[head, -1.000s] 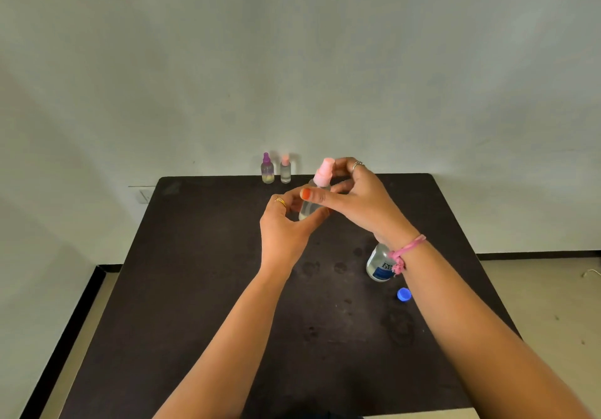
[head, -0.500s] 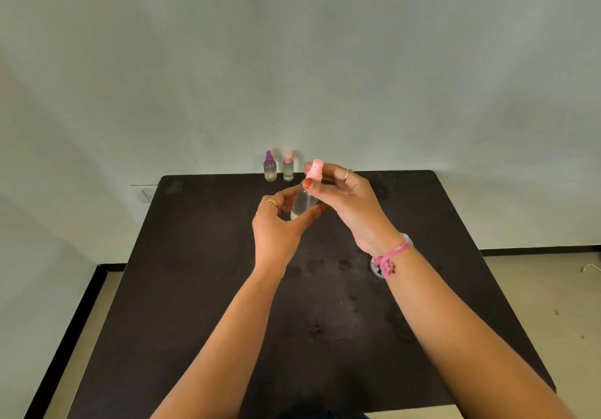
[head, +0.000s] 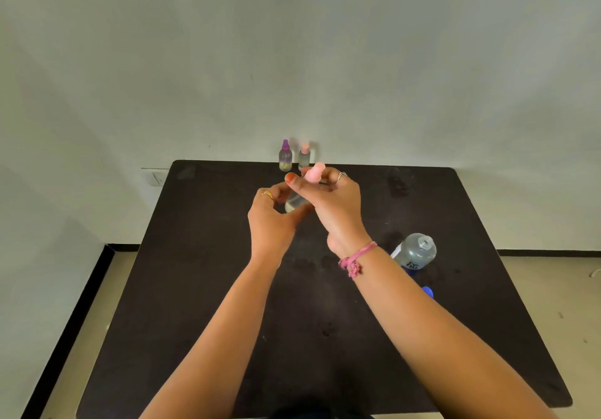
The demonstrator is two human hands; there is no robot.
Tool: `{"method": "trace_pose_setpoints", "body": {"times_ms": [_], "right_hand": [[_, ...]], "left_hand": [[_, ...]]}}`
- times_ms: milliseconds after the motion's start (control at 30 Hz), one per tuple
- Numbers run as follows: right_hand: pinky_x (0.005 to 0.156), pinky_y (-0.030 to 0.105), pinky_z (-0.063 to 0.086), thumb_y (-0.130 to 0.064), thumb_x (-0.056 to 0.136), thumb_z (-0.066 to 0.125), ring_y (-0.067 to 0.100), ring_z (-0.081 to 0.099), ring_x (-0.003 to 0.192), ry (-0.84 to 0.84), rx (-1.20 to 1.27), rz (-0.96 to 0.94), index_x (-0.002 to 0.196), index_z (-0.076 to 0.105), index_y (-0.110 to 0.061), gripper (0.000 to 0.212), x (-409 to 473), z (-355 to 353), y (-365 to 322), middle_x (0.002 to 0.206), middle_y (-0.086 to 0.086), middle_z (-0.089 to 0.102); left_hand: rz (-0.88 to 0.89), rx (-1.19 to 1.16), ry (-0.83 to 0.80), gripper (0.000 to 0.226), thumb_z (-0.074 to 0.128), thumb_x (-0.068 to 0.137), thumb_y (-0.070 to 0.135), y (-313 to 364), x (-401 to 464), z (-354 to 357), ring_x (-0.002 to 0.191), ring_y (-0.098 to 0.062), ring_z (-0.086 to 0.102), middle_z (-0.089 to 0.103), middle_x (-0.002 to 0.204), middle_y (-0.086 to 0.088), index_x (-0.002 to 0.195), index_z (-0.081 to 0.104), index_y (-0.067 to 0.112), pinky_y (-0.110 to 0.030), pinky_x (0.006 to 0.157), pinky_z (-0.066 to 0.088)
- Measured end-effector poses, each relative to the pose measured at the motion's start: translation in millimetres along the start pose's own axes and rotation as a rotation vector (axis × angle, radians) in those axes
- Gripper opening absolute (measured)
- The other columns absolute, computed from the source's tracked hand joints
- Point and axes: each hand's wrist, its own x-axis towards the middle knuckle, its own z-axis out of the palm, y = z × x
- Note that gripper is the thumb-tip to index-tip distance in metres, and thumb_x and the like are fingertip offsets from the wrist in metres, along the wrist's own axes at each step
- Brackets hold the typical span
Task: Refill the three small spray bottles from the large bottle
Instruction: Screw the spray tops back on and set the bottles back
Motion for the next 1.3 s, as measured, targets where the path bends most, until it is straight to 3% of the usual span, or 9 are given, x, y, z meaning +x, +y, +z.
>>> {"method": "trace_pose_setpoints", "body": {"times_ms": [100,300,400,567,700,867,1000,1167,1300], "right_hand": [[0.071,0.021,0.051,-0.024,0.072,0.084,0.015,0.069,0.085,0.027,0.022,0.038,0.097,0.065,-0.009,0.035,8,15,9,0.089,0.006,0.068],[0.096,0.031,0.049,-0.028,0.086,0.071,0.013,0.063,0.110,-0.277,-0.044,0.057,0.118,0.066,-0.029,0.032,29,20,27,0.113,-0.001,0.070],[0.086,0.029,0.054,-0.025,0.078,0.079,0.013,0.067,0.099,-0.094,-0.030,0.008,0.104,0.073,-0.020,0.027,39,32,34,0.102,0.001,0.072],[0.081,0.039,0.058,-0.027,0.068,0.086,0.020,0.068,0.092,0.133,-0.008,-0.014,0.087,0.071,-0.019,0.025,57,63,54,0.095,0.003,0.070],[0.079,0.034,0.058,-0.025,0.069,0.086,0.018,0.067,0.091,0.224,0.000,-0.042,0.083,0.066,-0.024,0.024,70,85,65,0.097,0.004,0.067],[0.071,0.010,0.049,-0.029,0.076,0.081,0.007,0.064,0.096,0.106,-0.033,0.042,0.098,0.063,-0.029,0.028,89,95,80,0.104,-0.004,0.067],[0.076,0.014,0.052,-0.019,0.077,0.080,0.004,0.062,0.098,-0.038,-0.049,0.210,0.118,0.057,-0.027,0.047,103,92,102,0.110,-0.008,0.064],[0.085,0.025,0.055,-0.016,0.079,0.078,0.007,0.064,0.097,0.029,-0.080,0.302,0.112,0.064,-0.023,0.037,129,96,128,0.105,-0.007,0.067],[0.085,0.025,0.055,-0.015,0.076,0.080,0.007,0.065,0.098,0.061,-0.176,0.232,0.114,0.067,-0.020,0.040,163,100,145,0.107,-0.005,0.070]], "left_hand": [[-0.005,0.015,-0.007,0.039,0.080,0.080,0.020,-10,6,-4,0.097,-0.005,0.061,0.059,0.101,0.013,0.115,0.065,0.019,-0.018,0.082,0.049],[-0.010,0.019,0.013,0.035,0.080,0.080,0.024,-19,35,-24,0.092,0.001,0.060,0.059,0.101,0.017,0.108,0.063,0.035,-0.006,0.069,0.046],[0.002,0.062,-0.001,0.034,0.079,0.081,0.023,-26,47,-29,0.091,0.002,0.058,0.055,0.099,0.019,0.110,0.063,0.033,0.000,0.068,0.043],[-0.034,0.072,0.064,0.030,0.075,0.084,0.017,-41,65,-22,0.088,-0.002,0.058,0.052,0.097,0.015,0.108,0.059,0.027,-0.012,0.074,0.048],[-0.087,0.039,0.124,0.028,0.073,0.087,0.013,-52,80,-11,0.080,-0.003,0.058,0.050,0.103,0.008,0.111,0.060,0.018,-0.007,0.062,0.049],[-0.139,0.043,0.158,0.028,0.073,0.086,0.015,-70,109,-14,0.088,-0.003,0.058,0.049,0.108,0.007,0.109,0.058,0.022,-0.009,0.067,0.048],[-0.171,0.048,0.099,0.033,0.073,0.086,0.013,-89,135,-19,0.094,-0.003,0.057,0.049,0.110,0.011,0.114,0.059,0.023,-0.010,0.070,0.046],[-0.147,0.157,0.010,0.038,0.068,0.088,0.008,-110,155,-16,0.095,-0.002,0.056,0.050,0.116,0.009,0.124,0.059,0.019,-0.002,0.067,0.044],[-0.153,0.127,-0.100,0.060,0.066,0.090,0.004,-125,173,-21,0.118,-0.003,0.050,0.046,0.137,0.005,0.143,0.045,0.022,-0.008,0.087,0.046]]}}
